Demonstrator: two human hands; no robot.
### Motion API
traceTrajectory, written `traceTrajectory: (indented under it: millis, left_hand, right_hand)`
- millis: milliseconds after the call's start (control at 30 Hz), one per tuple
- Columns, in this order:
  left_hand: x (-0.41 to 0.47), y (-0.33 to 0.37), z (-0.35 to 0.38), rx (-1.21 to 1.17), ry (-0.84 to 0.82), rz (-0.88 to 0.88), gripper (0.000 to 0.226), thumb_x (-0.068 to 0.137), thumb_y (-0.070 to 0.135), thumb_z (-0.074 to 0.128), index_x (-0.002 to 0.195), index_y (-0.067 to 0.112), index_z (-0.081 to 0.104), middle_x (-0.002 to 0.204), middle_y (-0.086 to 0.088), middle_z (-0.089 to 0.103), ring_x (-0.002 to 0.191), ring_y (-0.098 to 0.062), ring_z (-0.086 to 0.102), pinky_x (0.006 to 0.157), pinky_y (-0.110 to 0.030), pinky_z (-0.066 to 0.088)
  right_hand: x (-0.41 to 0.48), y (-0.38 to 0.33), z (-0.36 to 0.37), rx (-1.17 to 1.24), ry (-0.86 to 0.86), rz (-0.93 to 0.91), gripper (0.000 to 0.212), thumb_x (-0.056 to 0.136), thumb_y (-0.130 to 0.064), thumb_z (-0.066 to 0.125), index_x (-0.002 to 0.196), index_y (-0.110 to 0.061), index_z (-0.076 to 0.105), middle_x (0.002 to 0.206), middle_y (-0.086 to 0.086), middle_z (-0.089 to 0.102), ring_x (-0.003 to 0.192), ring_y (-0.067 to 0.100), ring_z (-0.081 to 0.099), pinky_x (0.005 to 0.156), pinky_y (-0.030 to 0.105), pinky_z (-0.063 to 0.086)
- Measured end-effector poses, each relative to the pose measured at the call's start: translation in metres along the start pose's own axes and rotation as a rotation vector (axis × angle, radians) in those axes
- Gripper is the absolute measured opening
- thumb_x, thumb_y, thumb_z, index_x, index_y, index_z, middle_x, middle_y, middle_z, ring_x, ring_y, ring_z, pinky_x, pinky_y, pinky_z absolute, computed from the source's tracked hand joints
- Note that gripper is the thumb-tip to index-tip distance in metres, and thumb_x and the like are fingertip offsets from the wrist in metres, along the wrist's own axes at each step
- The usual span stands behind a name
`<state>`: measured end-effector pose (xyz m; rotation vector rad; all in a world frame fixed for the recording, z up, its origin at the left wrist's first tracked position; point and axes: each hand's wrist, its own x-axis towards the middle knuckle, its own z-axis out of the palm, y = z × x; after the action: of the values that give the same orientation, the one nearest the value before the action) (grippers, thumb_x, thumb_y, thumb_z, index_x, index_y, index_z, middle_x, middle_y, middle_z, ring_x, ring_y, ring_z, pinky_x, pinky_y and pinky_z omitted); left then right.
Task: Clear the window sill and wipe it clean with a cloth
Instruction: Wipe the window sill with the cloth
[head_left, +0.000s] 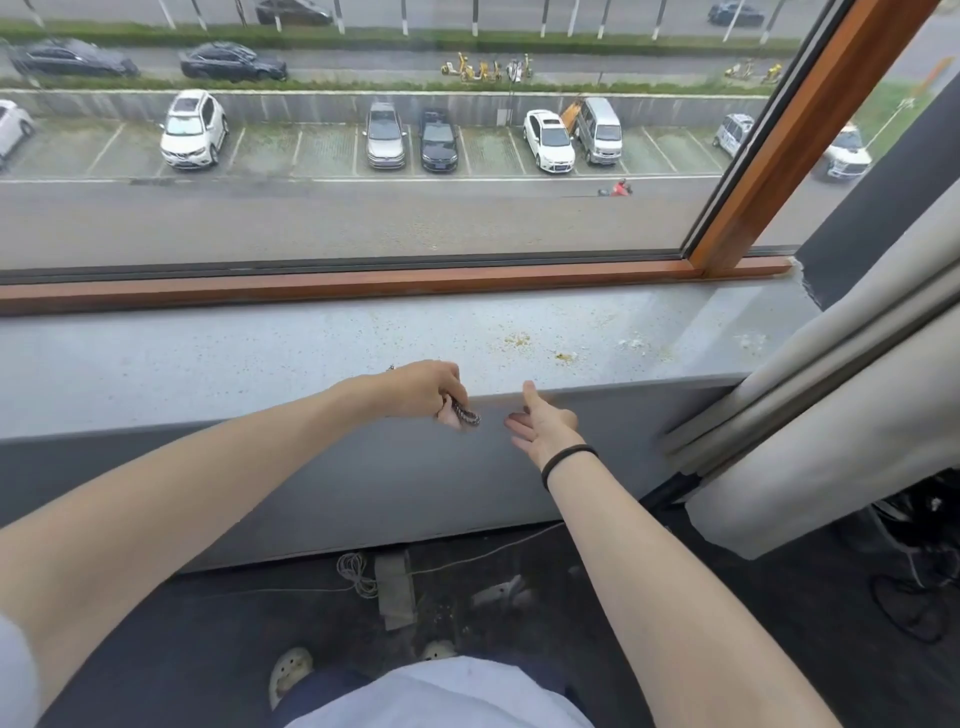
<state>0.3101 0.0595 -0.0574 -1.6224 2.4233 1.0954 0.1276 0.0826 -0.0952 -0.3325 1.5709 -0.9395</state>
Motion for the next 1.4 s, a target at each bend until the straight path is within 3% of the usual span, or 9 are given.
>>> traceTrajectory:
  millis: [100, 200, 333, 433, 533, 667, 767, 900, 1400]
  left_hand:
    - [-0.002, 0.006, -0.011, -0.063, 0.048, -0.005, 0.043, 0.082, -0.005, 0.038, 0.097, 0.019, 0.070, 0.093, 0.007, 0.049, 0.084, -0.021, 0.051, 0.061, -0.026, 0.042]
    - [0.006, 0.020, -0.029, -0.166, 0.212, -0.005, 0.038, 0.086, -0.005, 0.038, 0.099, 0.011, 0.069, 0.087, 0.006, 0.045, 0.073, -0.015, 0.046, 0.045, -0.007, 0.033]
    - [0.022, 0.040, -0.047, -0.179, 0.261, -0.030, 0.025, 0.084, 0.001, 0.045, 0.093, 0.004, 0.069, 0.083, -0.004, 0.046, 0.054, -0.016, 0.034, 0.029, -0.012, 0.022]
    - [0.041, 0.041, -0.052, -0.123, 0.344, -0.060, 0.027, 0.084, 0.002, 0.043, 0.097, 0.003, 0.068, 0.087, -0.011, 0.052, 0.064, -0.026, 0.044, 0.033, -0.014, 0.031]
    - [0.067, 0.032, -0.055, -0.068, 0.472, -0.078, 0.027, 0.084, 0.005, 0.049, 0.106, 0.009, 0.064, 0.107, -0.008, 0.061, 0.094, -0.026, 0.055, 0.067, -0.026, 0.049]
    - [0.099, 0.036, -0.062, -0.141, 0.566, -0.150, 0.029, 0.082, 0.007, 0.049, 0.106, 0.016, 0.063, 0.109, 0.000, 0.057, 0.097, -0.024, 0.054, 0.045, -0.024, 0.040]
    - [0.122, 0.044, -0.061, -0.108, 0.631, -0.138, 0.028, 0.083, 0.007, 0.048, 0.105, 0.013, 0.065, 0.113, -0.004, 0.061, 0.107, -0.024, 0.053, 0.070, -0.032, 0.047]
    - [0.141, 0.039, -0.053, 0.110, 0.638, -0.094, 0.024, 0.084, 0.010, 0.054, 0.105, 0.009, 0.065, 0.112, -0.009, 0.059, 0.111, -0.027, 0.047, 0.086, -0.034, 0.037]
    - [0.119, 0.034, -0.016, 0.130, 0.409, -0.043, 0.048, 0.087, 0.004, 0.040, 0.125, 0.028, 0.057, 0.121, 0.002, 0.052, 0.114, -0.021, 0.048, 0.074, -0.032, 0.038]
  right_hand:
    - [0.006, -0.014, -0.018, 0.025, 0.103, -0.015, 0.046, 0.088, -0.032, 0.065, 0.115, 0.004, 0.053, 0.107, 0.020, 0.065, 0.095, 0.027, 0.068, 0.083, 0.036, 0.053]
    - [0.008, -0.028, -0.024, 0.040, 0.096, -0.001, 0.046, 0.090, -0.025, 0.063, 0.121, 0.006, 0.051, 0.119, 0.022, 0.060, 0.102, 0.030, 0.065, 0.086, 0.038, 0.051]
    - [0.006, -0.034, -0.019, 0.048, 0.064, 0.044, 0.036, 0.093, -0.013, 0.057, 0.123, 0.006, 0.048, 0.122, 0.022, 0.058, 0.106, 0.034, 0.062, 0.089, 0.044, 0.049]
    - [0.009, -0.037, -0.013, 0.092, 0.071, 0.041, 0.033, 0.094, -0.005, 0.053, 0.123, 0.009, 0.046, 0.120, 0.028, 0.057, 0.103, 0.039, 0.062, 0.082, 0.045, 0.051]
    - [0.016, -0.038, -0.013, 0.125, 0.087, 0.039, 0.031, 0.092, -0.001, 0.054, 0.120, 0.011, 0.046, 0.118, 0.030, 0.056, 0.099, 0.041, 0.063, 0.081, 0.045, 0.053]
    - [0.021, -0.033, -0.014, 0.142, 0.093, 0.023, 0.017, 0.091, -0.003, 0.058, 0.103, 0.006, 0.049, 0.115, 0.029, 0.057, 0.088, 0.038, 0.065, 0.076, 0.042, 0.055]
    - [0.024, -0.031, -0.015, 0.155, 0.096, 0.026, 0.015, 0.092, -0.005, 0.058, 0.098, 0.006, 0.050, 0.113, 0.031, 0.058, 0.097, 0.040, 0.064, 0.074, 0.041, 0.054]
    - [0.029, -0.030, -0.017, 0.167, 0.099, 0.046, 0.018, 0.092, -0.005, 0.058, 0.100, 0.008, 0.052, 0.101, 0.029, 0.060, 0.096, 0.040, 0.065, 0.076, 0.042, 0.055]
    - [0.038, -0.026, -0.022, 0.134, 0.060, 0.026, 0.020, 0.091, -0.009, 0.060, 0.100, 0.007, 0.051, 0.107, 0.028, 0.061, 0.079, 0.032, 0.064, 0.074, 0.039, 0.054]
